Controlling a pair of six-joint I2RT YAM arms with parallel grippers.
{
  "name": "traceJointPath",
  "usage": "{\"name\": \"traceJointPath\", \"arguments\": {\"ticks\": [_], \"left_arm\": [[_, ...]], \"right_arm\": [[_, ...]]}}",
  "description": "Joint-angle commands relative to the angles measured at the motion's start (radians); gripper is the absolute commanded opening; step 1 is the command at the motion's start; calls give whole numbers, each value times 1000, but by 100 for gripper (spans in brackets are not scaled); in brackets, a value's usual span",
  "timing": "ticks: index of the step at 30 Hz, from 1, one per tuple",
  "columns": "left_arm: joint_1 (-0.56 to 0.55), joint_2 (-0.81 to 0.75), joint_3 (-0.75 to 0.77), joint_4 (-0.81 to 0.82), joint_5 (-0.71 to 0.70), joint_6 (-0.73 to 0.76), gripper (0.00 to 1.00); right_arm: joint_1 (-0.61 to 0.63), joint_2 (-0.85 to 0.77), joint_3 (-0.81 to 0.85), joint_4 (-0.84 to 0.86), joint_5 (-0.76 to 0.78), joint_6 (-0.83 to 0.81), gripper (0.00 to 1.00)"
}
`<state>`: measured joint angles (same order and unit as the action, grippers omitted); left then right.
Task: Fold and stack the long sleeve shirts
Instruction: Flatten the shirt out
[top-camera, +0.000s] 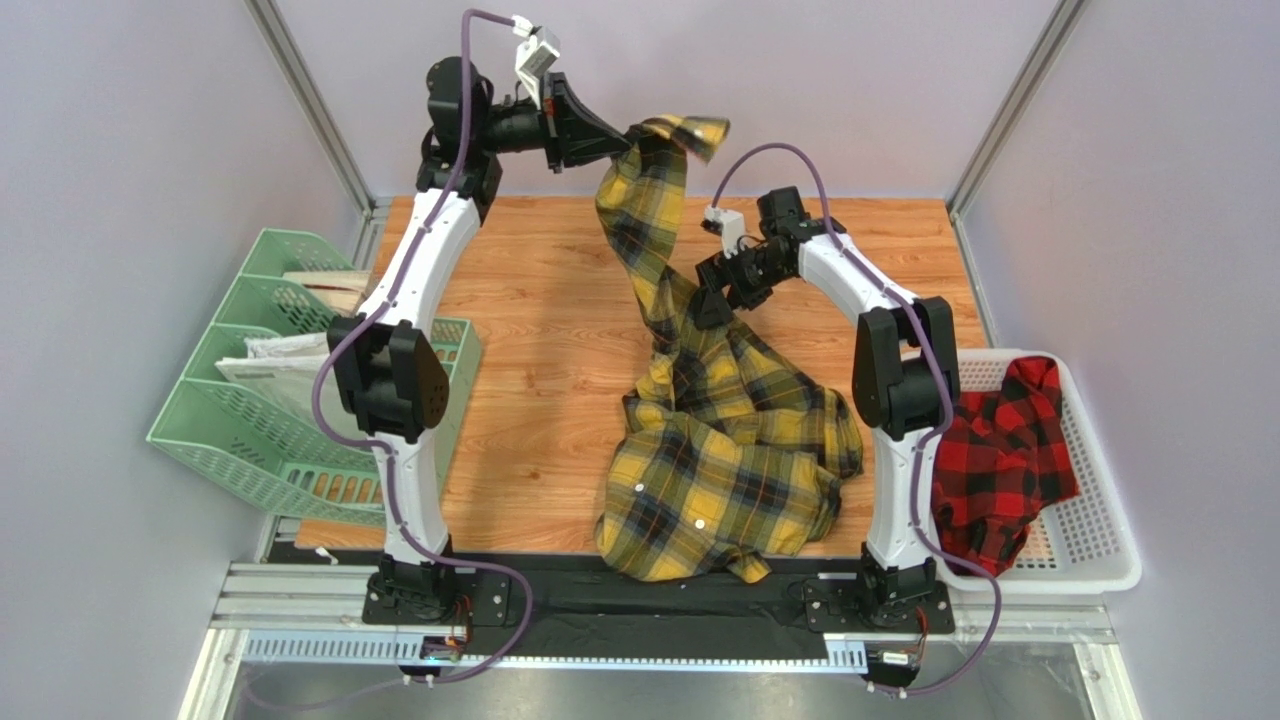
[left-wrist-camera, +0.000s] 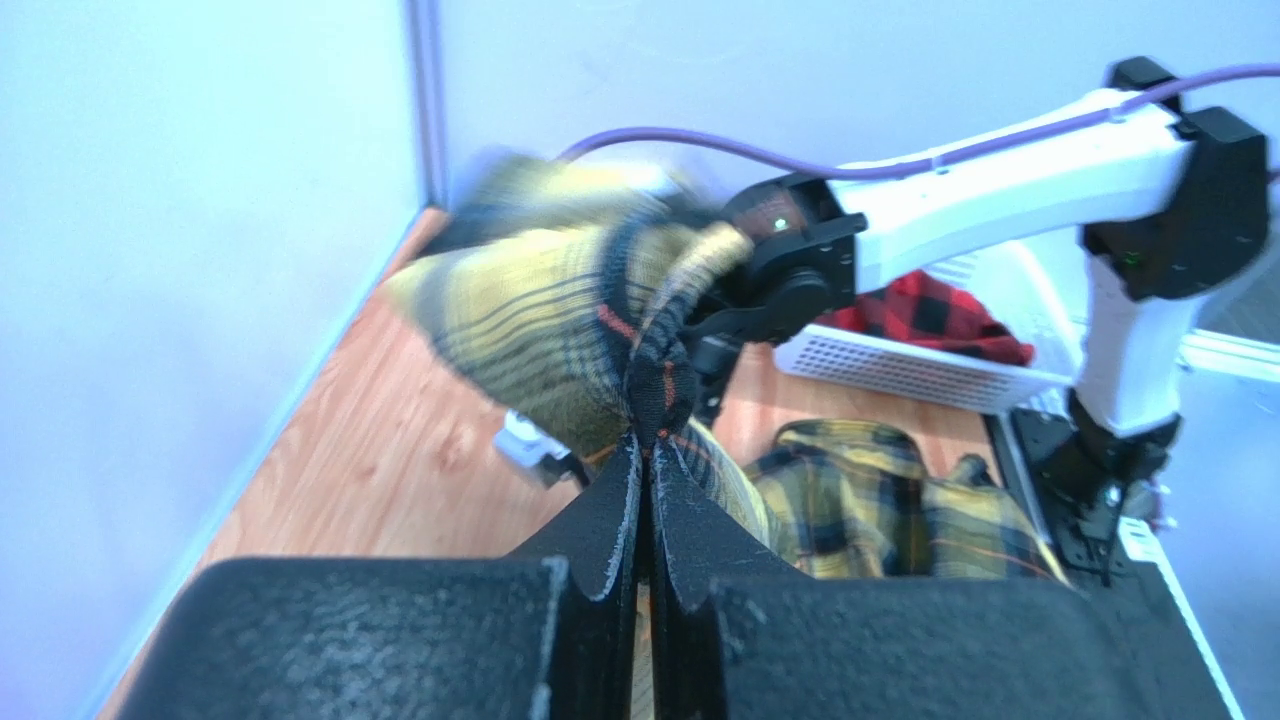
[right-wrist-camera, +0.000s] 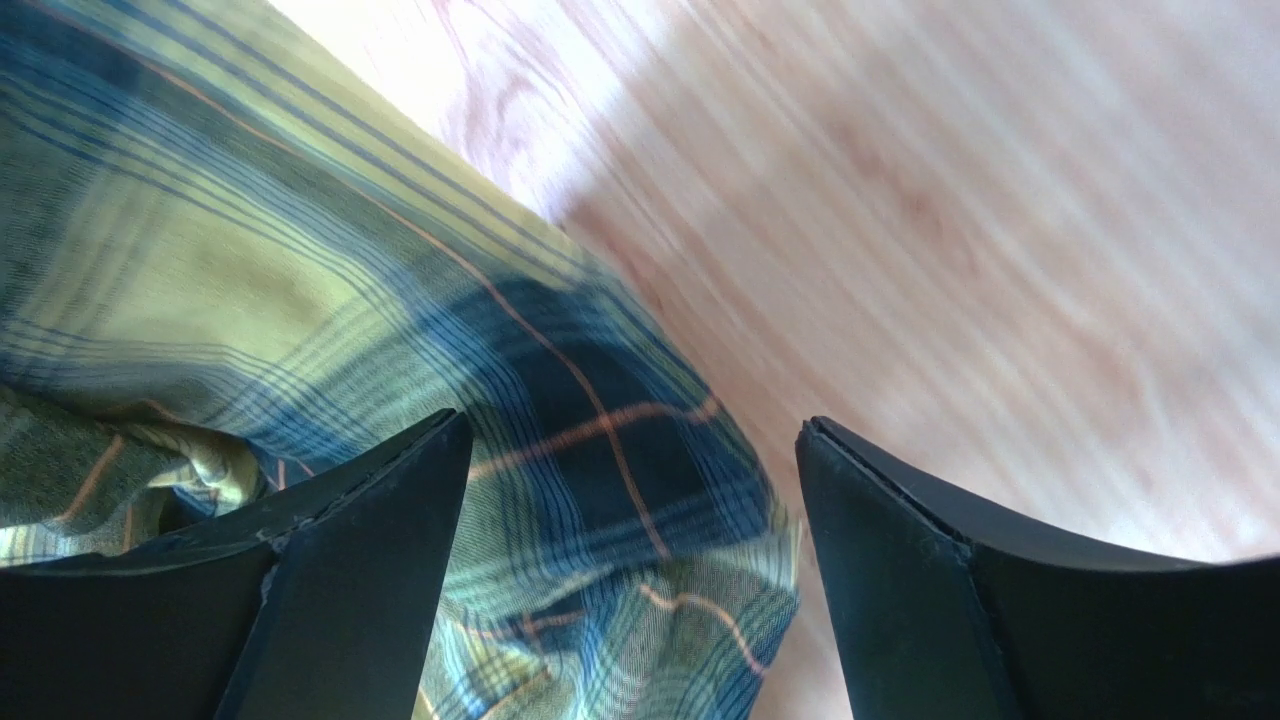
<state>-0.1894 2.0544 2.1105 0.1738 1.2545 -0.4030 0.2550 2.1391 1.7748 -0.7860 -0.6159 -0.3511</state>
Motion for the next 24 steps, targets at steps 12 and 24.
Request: {"name": "traceJointPath", "arguments": {"ticks": [12, 24], "left_arm": [[-18, 50, 129, 394, 91, -345, 0], [-446, -304, -485, 567, 448, -375, 99]], "right_arm": [[27, 7, 54, 125, -191, -5, 25], [-203, -74, 307, 33, -189, 317, 0]]}}
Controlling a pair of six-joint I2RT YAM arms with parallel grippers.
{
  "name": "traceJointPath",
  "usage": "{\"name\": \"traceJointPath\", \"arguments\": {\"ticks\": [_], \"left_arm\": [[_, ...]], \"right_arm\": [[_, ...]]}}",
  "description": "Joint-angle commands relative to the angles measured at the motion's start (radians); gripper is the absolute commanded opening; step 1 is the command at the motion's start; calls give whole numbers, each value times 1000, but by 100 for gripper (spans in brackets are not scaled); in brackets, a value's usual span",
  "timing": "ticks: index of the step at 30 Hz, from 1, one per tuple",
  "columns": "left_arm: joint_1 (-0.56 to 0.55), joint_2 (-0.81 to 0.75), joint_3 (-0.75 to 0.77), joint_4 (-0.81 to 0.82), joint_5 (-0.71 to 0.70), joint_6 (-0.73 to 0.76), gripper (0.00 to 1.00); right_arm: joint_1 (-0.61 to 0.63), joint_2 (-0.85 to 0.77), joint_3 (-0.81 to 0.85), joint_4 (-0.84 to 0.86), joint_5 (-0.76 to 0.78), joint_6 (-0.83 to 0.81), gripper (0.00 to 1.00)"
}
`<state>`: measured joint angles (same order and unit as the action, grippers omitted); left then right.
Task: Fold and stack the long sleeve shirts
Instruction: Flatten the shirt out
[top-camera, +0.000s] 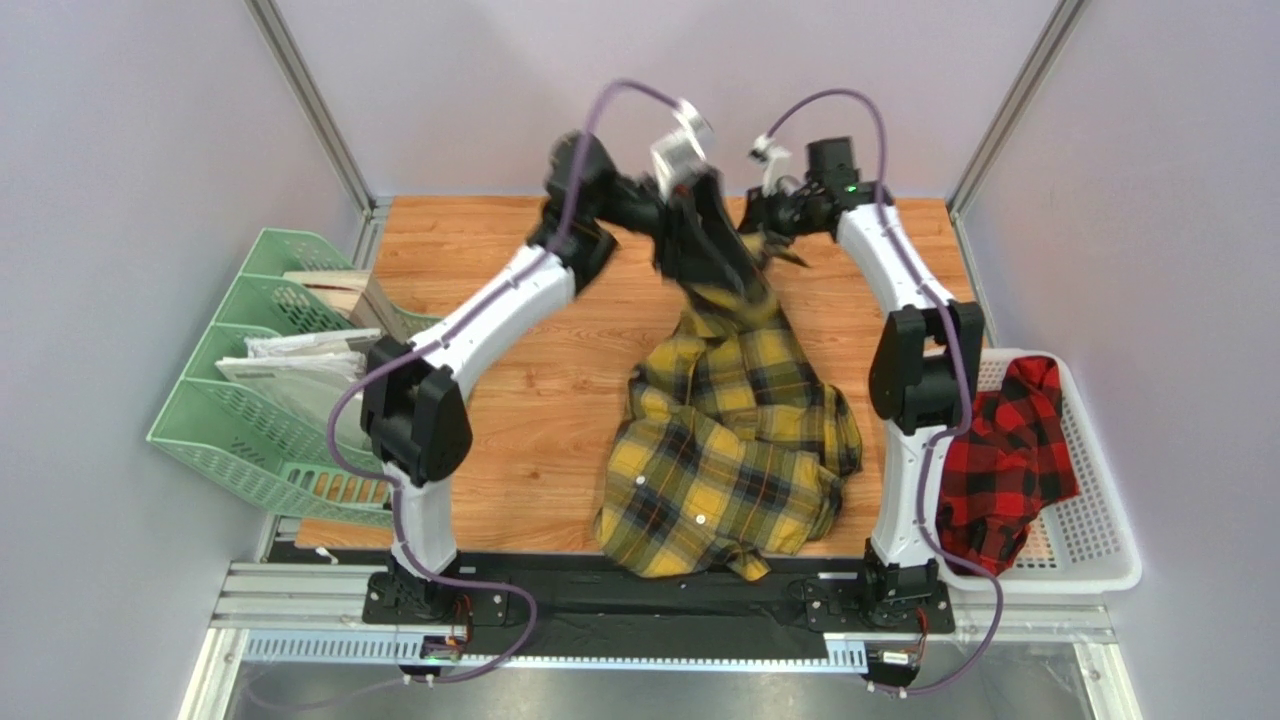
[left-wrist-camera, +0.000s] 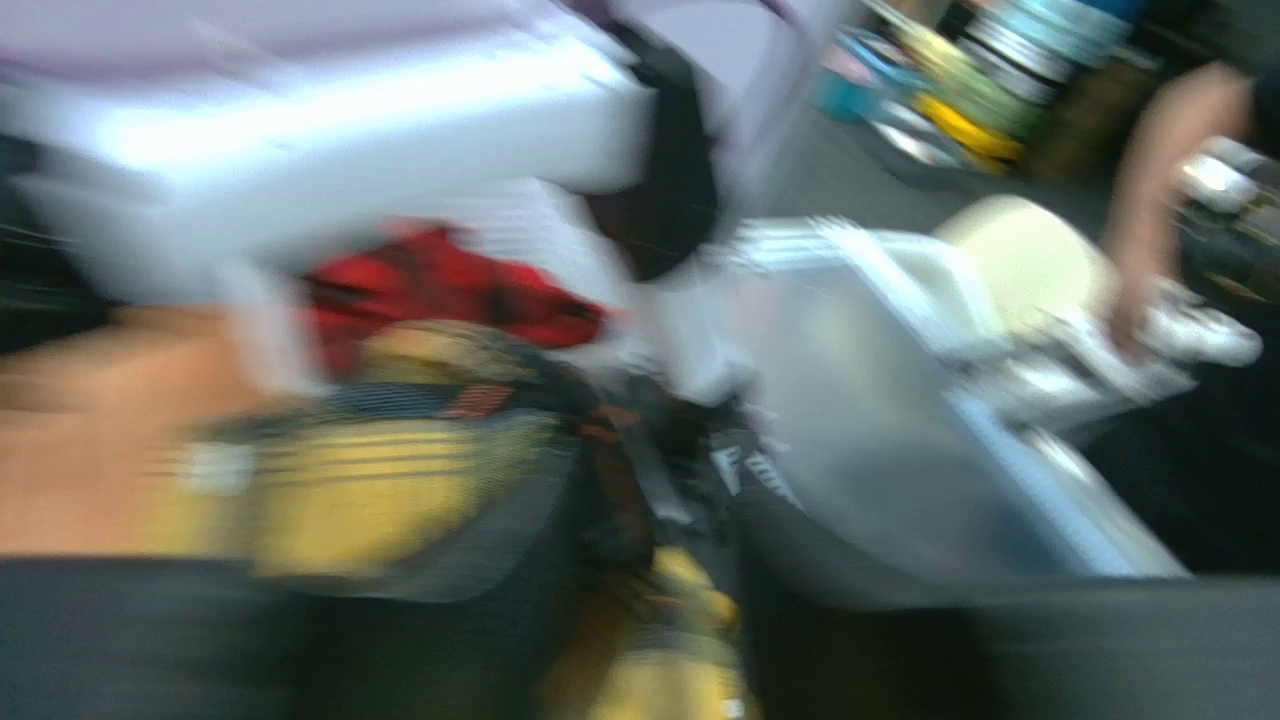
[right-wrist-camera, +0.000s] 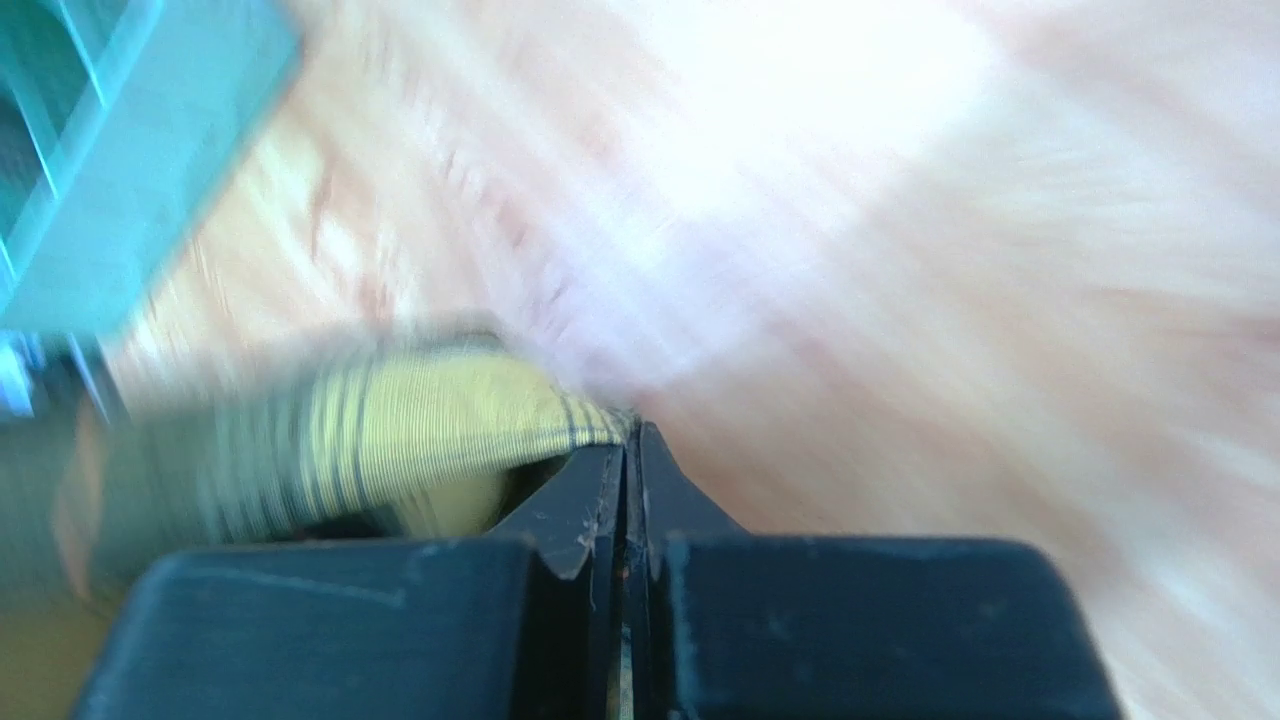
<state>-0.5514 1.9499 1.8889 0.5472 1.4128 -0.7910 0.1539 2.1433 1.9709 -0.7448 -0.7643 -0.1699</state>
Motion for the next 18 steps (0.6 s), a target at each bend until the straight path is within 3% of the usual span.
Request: {"name": "traceJointPath", "arguments": {"ticks": [1, 2, 5, 6, 7, 8, 9, 12, 14, 15, 16, 18], "left_arm": [[-62, -239, -322, 212, 291, 18, 99], [-3, -253, -424, 259, 275, -2, 99], [100, -246, -539, 293, 271, -17, 99], [120, -230, -548, 345, 273, -104, 99], [136, -176, -550, 435, 272, -216, 99], [149, -134, -512, 752, 303, -354, 99], [146, -76, -457, 980, 345, -730, 99], [174, 95, -221, 984, 356, -954, 99], [185, 203, -29, 981, 353, -1182, 99], [183, 224, 14, 938, 354, -1214, 99], [183, 183, 7, 743, 350, -1059, 99], [182, 153, 29, 663, 312, -1059, 99]], "right_arm": [[-109, -126, 100, -11, -52, 147, 0], [-117, -153, 82, -11, -58, 150, 0], [-114, -276, -47, 15, -70, 159, 0], [-113, -333, -107, 42, -70, 164, 0], [-113, -359, -136, 53, -64, 162, 0], [-109, -381, -156, 58, -58, 164, 0], [-109, -414, -170, 56, -53, 164, 0], [-108, -459, -208, 41, -41, 162, 0], [-105, -476, -228, 35, -26, 184, 0], [-103, -493, -234, 38, -21, 191, 0], [-103, -500, -247, 41, -9, 194, 0], [-97, -523, -256, 45, 8, 195, 0]]}}
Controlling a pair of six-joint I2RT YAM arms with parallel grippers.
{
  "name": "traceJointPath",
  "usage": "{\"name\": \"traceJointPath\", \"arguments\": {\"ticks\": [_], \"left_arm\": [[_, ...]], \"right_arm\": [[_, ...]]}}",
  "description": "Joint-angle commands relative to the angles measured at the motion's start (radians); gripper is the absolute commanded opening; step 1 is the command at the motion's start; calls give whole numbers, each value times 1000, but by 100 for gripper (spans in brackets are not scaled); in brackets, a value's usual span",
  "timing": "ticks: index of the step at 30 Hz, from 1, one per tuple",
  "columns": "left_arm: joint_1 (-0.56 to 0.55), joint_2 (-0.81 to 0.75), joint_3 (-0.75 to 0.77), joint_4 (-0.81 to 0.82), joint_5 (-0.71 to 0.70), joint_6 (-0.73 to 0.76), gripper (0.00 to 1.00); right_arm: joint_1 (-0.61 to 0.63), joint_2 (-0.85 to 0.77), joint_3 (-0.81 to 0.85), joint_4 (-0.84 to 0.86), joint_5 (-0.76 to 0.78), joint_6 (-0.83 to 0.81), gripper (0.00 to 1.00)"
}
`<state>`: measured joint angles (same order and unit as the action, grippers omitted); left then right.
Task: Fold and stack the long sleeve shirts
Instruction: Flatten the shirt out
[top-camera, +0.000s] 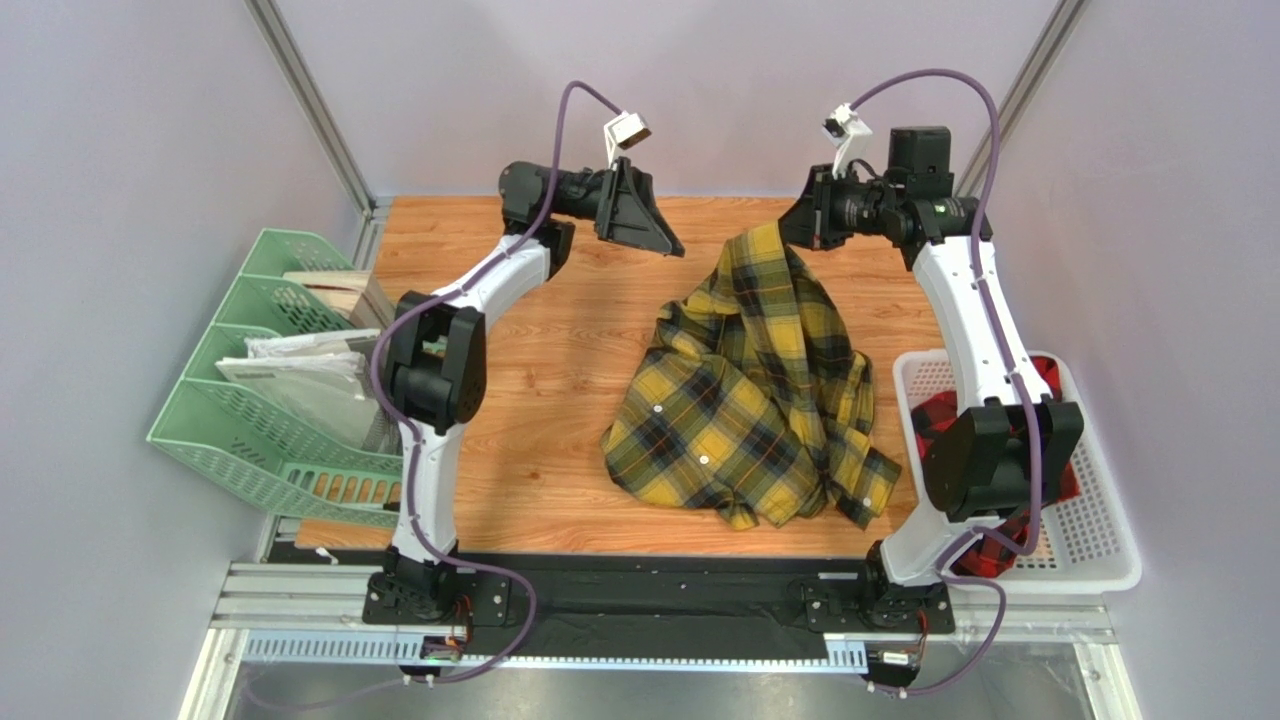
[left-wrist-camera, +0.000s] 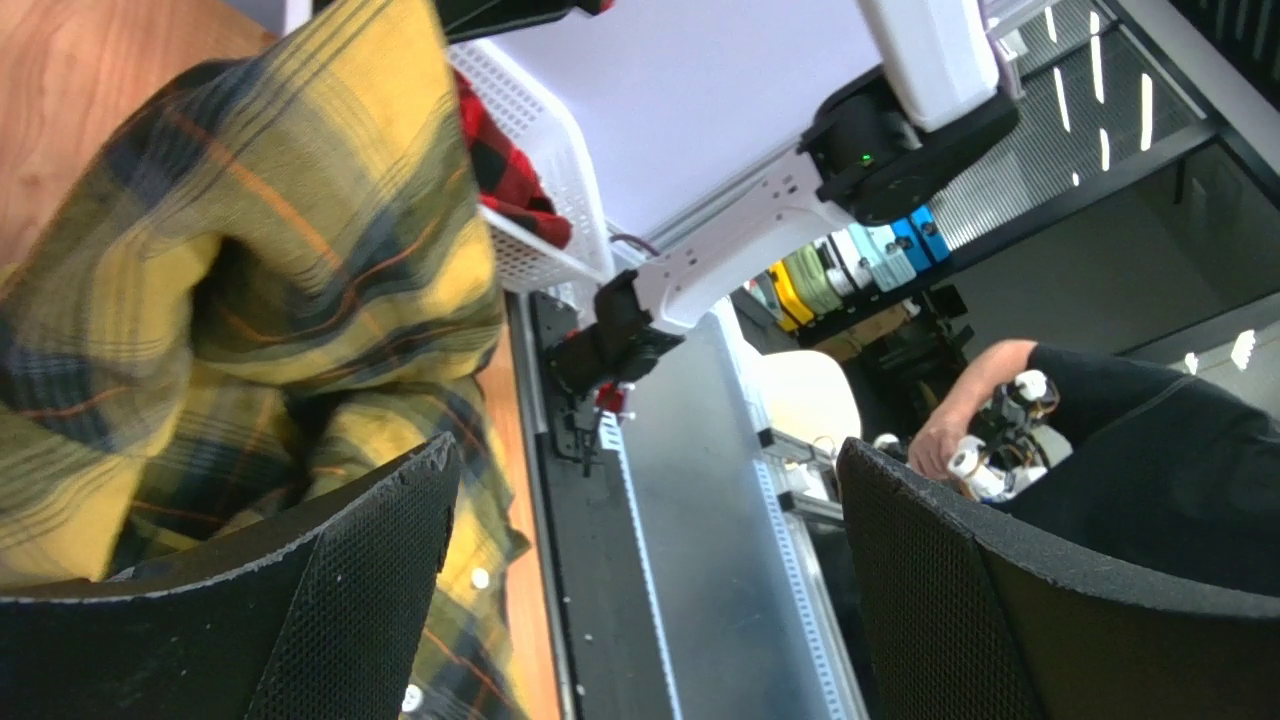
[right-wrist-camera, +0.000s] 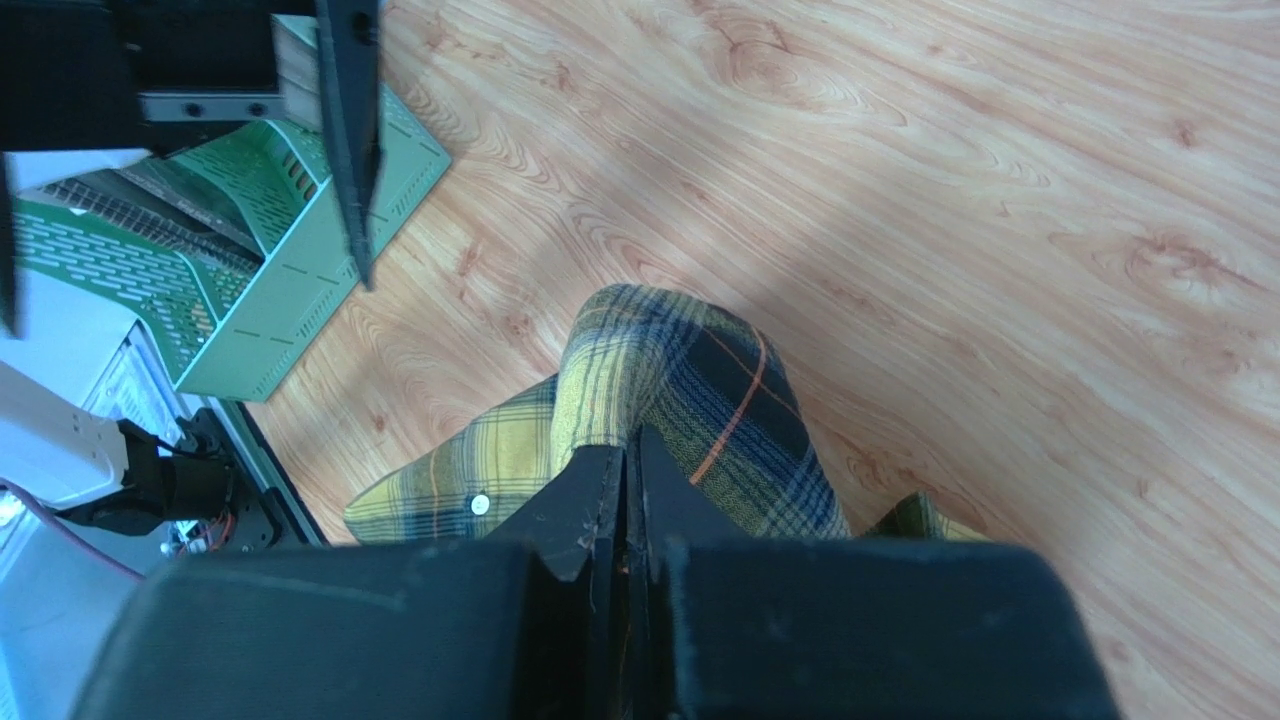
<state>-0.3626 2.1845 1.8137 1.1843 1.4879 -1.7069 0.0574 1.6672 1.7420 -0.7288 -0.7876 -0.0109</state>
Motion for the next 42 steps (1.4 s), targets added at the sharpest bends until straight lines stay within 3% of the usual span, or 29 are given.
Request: {"name": "traceJointPath", "arguments": {"ticks": [1, 3, 5, 6, 7, 9, 10, 11, 12, 13, 15, 16, 17, 18, 19, 21, 22, 23, 27, 30, 32, 37, 42], "left_arm": [[-9, -133, 102, -4, 209, -117, 99], [-7, -189, 85, 49, 149, -164, 99], [-12, -276, 17, -22, 43, -200, 99], [-18, -302, 4, -152, 37, -147, 99], [-36, -351, -10, -460, 25, -87, 99], [-58, -412, -40, -807, -17, 213, 99], [-70, -483, -60, -1247, -96, 389, 99], [-76, -511, -30, -1542, -170, 787, 99], [-85, -538, 16, -1763, -254, 978, 99], [-108, -545, 126, -2074, -467, 1139, 99], [-137, -558, 255, -2236, -740, 1478, 99], [-169, -571, 251, -2227, -896, 1551, 99], [-179, -589, 227, -2182, -957, 1626, 99], [-180, -644, 135, -2121, -1033, 1761, 99], [-180, -678, 57, -1951, -1066, 1840, 99], [-179, -786, -198, -1756, -1165, 1929, 99], [-179, -814, -270, -1603, -1181, 1922, 99], [-180, -837, -331, -1554, -1181, 1903, 99], [-199, -887, -552, -1484, -964, 1847, 99], [-325, -897, -681, -1441, -1050, 1929, 99], [-404, -878, -726, -1410, -1119, 2049, 99], [-522, -757, -692, -1298, -1187, 2124, 95], [-542, -614, -634, -1190, -1024, 2298, 88]], "right_arm": [[2, -55, -30, 25, 45, 34, 0], [7, -72, -35, 13, 56, 26, 0], [7, -80, -38, 6, 70, 22, 0], [9, -84, -36, -4, 74, 20, 0], [9, -87, -38, -11, 85, 14, 0], [9, -96, -35, -29, 103, 15, 0], [12, -98, -30, -38, 111, -18, 0], [10, -99, -26, -50, 117, -27, 0], [12, -100, -16, -70, 131, -35, 0], [12, -101, -13, -78, 137, -43, 0], [13, -115, -19, -90, 148, -52, 0], [15, -122, -25, -89, 154, -61, 0], [16, -135, -30, -90, 159, -67, 0], [16, -142, -35, -89, 166, -70, 0], [18, -149, -39, -92, 169, -70, 0], [18, -172, -42, -80, 185, -66, 0], [18, -181, -47, -77, 192, -66, 0], [16, -199, -45, -72, 201, -64, 0], [13, -250, -38, -58, 244, -63, 0], [13, -274, -33, -50, 249, -48, 0], [15, -277, -32, -50, 248, -37, 0], [15, -297, -44, -27, 246, 5, 0], [15, -313, -58, -17, 243, 34, 0]]}}
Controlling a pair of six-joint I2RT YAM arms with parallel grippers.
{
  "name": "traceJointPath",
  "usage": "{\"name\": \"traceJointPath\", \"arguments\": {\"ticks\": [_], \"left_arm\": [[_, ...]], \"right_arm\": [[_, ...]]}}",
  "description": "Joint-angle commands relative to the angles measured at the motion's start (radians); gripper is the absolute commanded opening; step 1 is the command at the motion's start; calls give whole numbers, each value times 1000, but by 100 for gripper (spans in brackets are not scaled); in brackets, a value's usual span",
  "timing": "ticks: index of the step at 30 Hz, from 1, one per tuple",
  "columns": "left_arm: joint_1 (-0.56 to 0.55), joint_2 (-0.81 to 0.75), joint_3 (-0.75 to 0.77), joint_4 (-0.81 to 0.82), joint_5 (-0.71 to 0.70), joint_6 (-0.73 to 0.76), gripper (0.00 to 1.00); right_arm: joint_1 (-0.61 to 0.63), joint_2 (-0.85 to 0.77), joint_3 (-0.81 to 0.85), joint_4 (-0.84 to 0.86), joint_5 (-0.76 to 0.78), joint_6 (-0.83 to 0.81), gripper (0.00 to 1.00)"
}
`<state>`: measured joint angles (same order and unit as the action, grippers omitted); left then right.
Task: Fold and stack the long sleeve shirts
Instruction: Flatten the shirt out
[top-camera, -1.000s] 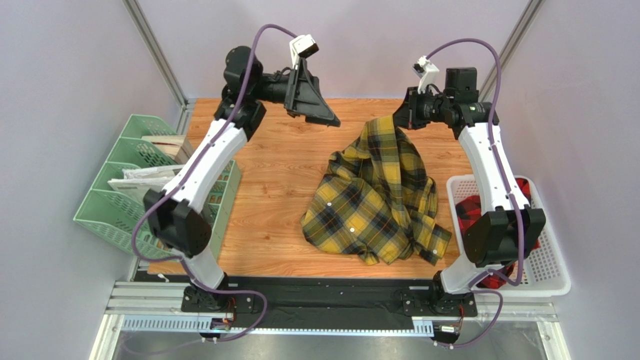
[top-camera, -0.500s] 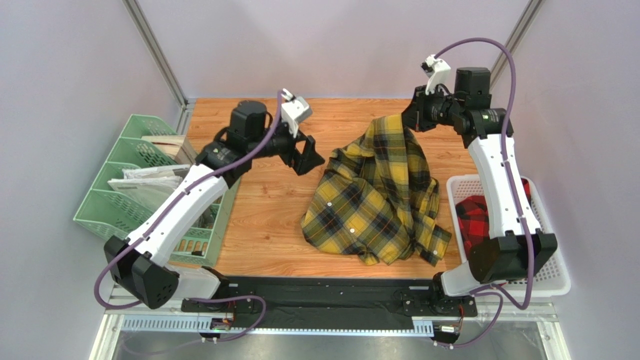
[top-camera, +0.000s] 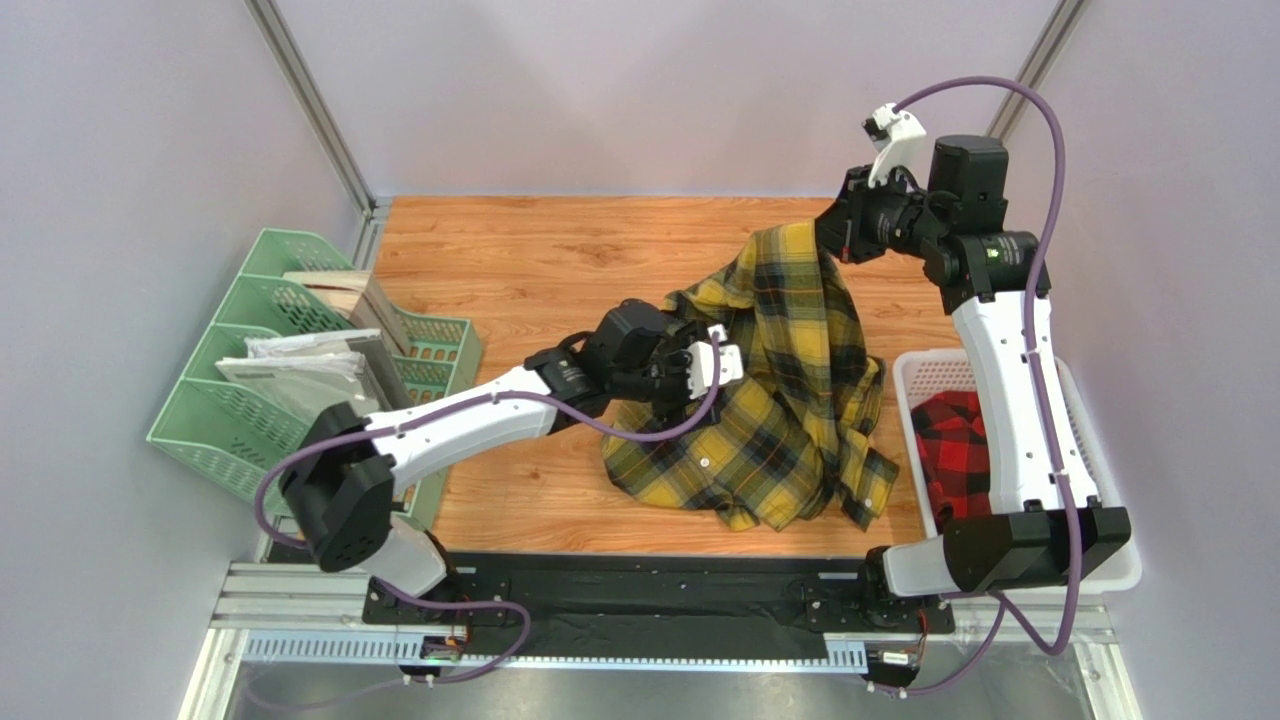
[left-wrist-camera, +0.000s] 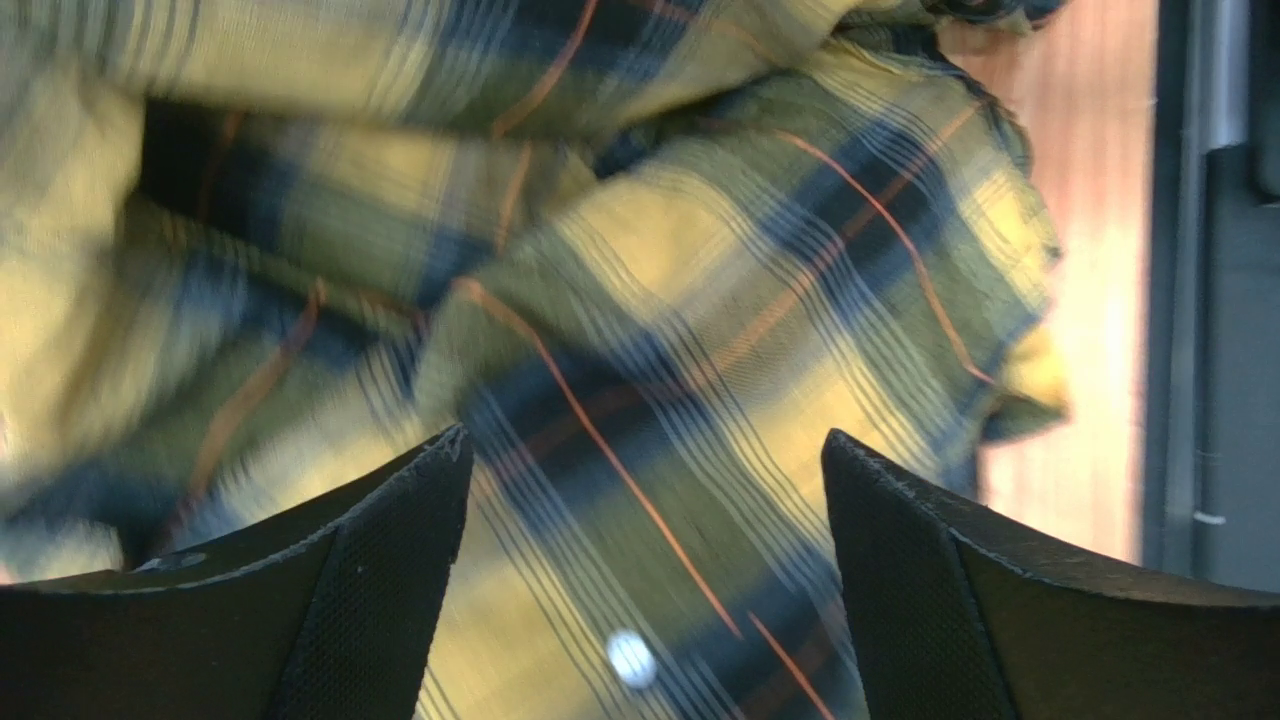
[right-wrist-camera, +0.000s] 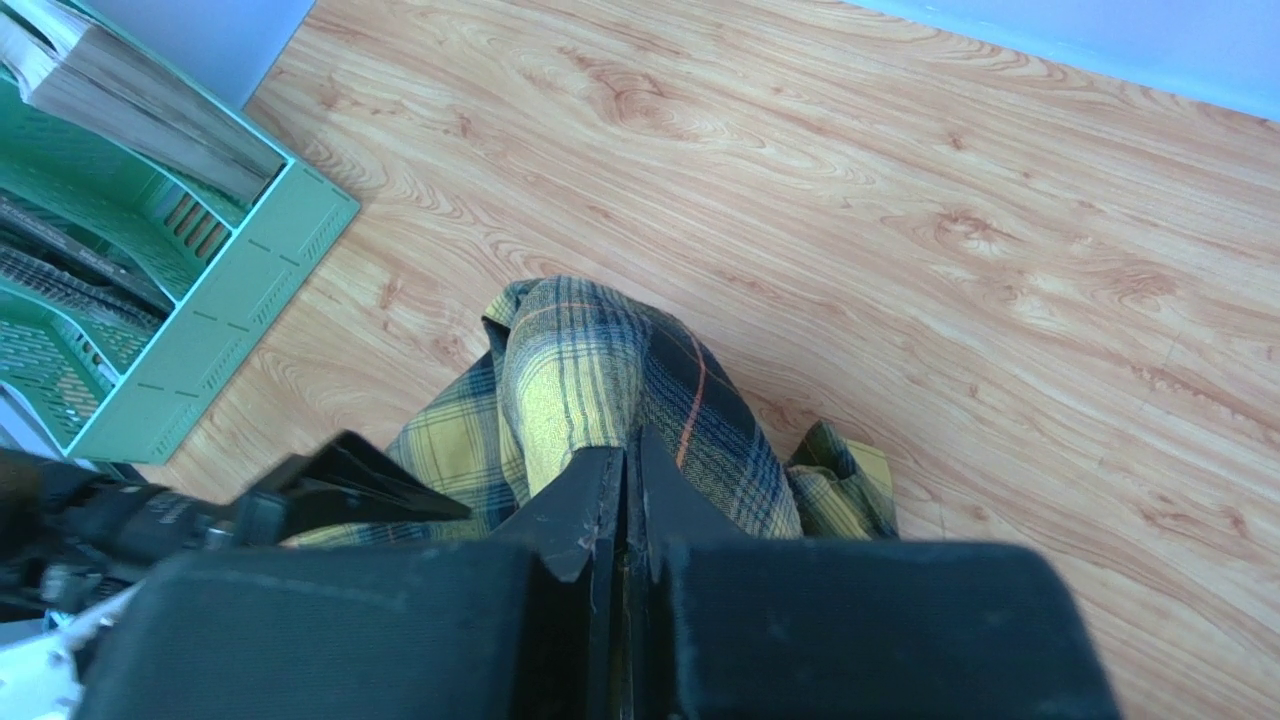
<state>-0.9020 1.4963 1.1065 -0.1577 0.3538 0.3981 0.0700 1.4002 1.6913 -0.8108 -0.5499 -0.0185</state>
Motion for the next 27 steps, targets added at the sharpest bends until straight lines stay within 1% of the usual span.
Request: {"name": "traceJointPath", "arguments": {"ticks": [1, 2, 3, 5, 6, 7, 8, 9, 11, 12, 13, 14, 15, 16, 17, 18, 19, 21, 22, 23, 25, 26, 27], "left_arm": [[-5, 99, 87, 152, 134, 212, 88], [-5, 140, 99, 153, 155, 226, 88], [-3, 159, 122, 152, 207, 278, 90], [-6, 209, 154, 167, 256, 336, 91], [-12, 228, 173, 117, 299, 364, 91], [-17, 248, 193, 84, 310, 430, 90], [-23, 284, 232, 42, 318, 464, 89], [-25, 300, 243, -21, 327, 493, 84], [-23, 335, 275, -81, 326, 574, 68], [-23, 344, 286, -176, 312, 615, 57], [-21, 349, 291, -215, 301, 645, 54], [-14, 348, 291, -300, 297, 710, 51], [-9, 349, 289, -343, 295, 734, 37], [-6, 346, 289, -382, 290, 752, 29], [5, 344, 294, -454, 277, 778, 21], [11, 338, 293, -479, 266, 780, 4], [21, 328, 293, -497, 261, 775, 0], [75, 259, 283, -548, 290, 749, 0], [103, 181, 273, -555, 307, 739, 0], [167, 139, 250, -584, 350, 751, 0], [240, 32, 225, -623, 363, 783, 0], [318, 9, 214, -676, 382, 809, 0], [348, -13, 214, -709, 392, 874, 0]], "right_arm": [[2, -49, -8, 65, 4, 43, 0], [2, -56, -10, 65, 4, 48, 0], [2, -59, -13, 68, 7, 49, 0], [4, -66, -18, 73, 11, 52, 0], [4, -70, -19, 74, 15, 55, 0], [2, -70, -21, 76, 19, 57, 0], [2, -73, -21, 81, 24, 57, 0], [2, -78, -21, 82, 27, 57, 0], [1, -82, -21, 82, 36, 57, 0], [-1, -90, -21, 82, 39, 52, 0], [-2, -92, -22, 84, 44, 51, 0], [-4, -93, -27, 84, 48, 49, 0], [-7, -96, -28, 84, 48, 48, 0], [-9, -101, -31, 84, 50, 46, 0], [-12, -102, -38, 82, 51, 46, 0], [-19, -104, -41, 82, 53, 43, 0], [-24, -112, -44, 75, 54, 38, 0], [-38, -121, -57, 67, 64, 34, 0], [-45, -133, -62, 58, 67, 34, 0], [-56, -139, -68, 55, 70, 31, 0], [-59, -164, -96, 44, 77, 26, 0], [-61, -170, -105, 42, 84, 26, 0], [-61, -176, -117, 44, 87, 31, 0]]}}
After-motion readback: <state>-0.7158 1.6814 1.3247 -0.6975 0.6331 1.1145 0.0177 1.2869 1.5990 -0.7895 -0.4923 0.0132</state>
